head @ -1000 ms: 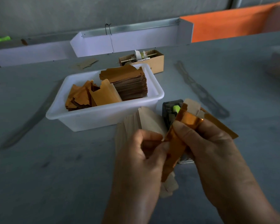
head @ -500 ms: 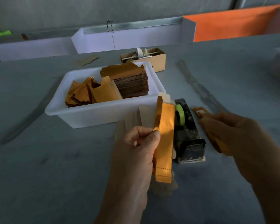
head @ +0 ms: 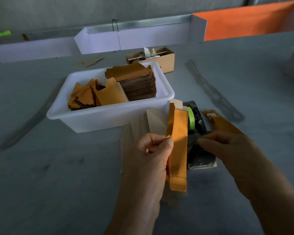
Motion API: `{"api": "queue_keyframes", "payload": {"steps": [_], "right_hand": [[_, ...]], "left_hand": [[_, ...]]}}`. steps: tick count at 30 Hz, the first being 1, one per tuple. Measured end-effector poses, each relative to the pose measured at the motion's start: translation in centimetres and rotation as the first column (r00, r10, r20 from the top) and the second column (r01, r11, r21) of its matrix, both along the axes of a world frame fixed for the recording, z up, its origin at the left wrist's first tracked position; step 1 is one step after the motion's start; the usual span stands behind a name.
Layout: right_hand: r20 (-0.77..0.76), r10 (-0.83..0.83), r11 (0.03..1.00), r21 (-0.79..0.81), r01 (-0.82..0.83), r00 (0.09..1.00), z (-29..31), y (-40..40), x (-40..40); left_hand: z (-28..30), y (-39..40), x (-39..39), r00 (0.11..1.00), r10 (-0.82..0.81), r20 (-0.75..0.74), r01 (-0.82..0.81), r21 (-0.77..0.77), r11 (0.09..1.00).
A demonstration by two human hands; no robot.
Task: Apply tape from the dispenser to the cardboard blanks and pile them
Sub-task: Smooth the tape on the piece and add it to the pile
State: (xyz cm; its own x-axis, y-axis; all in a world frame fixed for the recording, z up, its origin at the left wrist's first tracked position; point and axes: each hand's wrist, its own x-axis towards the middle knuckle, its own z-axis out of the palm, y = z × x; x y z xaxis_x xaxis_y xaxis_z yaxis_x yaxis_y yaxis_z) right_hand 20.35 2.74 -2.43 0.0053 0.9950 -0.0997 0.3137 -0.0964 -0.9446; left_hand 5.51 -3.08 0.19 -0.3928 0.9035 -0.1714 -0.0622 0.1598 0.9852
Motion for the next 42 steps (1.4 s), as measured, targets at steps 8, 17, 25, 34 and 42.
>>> {"api": "queue_keyframes", "payload": {"steps": [8,17,25,34,42], "right_hand": [[-0.354,-0.056,0.998,0.009,0.063,0.934,0.4,-1.0,-0.4],[0.169,-0.129,0.978,0.187,0.097,0.977,-0.6,-3.8,-0.1],[0.103,-0.199,0.958,0.231,0.172,0.974,-1.4,-4.2,-0.9],[0.091,-0.202,0.94,0.299,0.167,0.975,-1.4,-4.3,-1.5],[0.258,-0.191,0.924,0.374,0.084,0.947,-1.4,-4.0,-0.2]], "left_hand": [[-0.1,-0.3,-0.1,0.998,-0.02,-0.06,0.023,0.047,0.999],[-0.1,-0.2,0.3,0.994,-0.103,0.033,0.102,0.046,0.994],[-0.7,0.5,2.3,0.953,-0.301,-0.011,0.302,0.038,0.953],[-1.1,1.0,2.8,0.944,-0.329,-0.001,0.329,-0.021,0.944],[-0.7,1.1,3.0,0.949,-0.311,-0.044,0.311,-0.015,0.95]]}}
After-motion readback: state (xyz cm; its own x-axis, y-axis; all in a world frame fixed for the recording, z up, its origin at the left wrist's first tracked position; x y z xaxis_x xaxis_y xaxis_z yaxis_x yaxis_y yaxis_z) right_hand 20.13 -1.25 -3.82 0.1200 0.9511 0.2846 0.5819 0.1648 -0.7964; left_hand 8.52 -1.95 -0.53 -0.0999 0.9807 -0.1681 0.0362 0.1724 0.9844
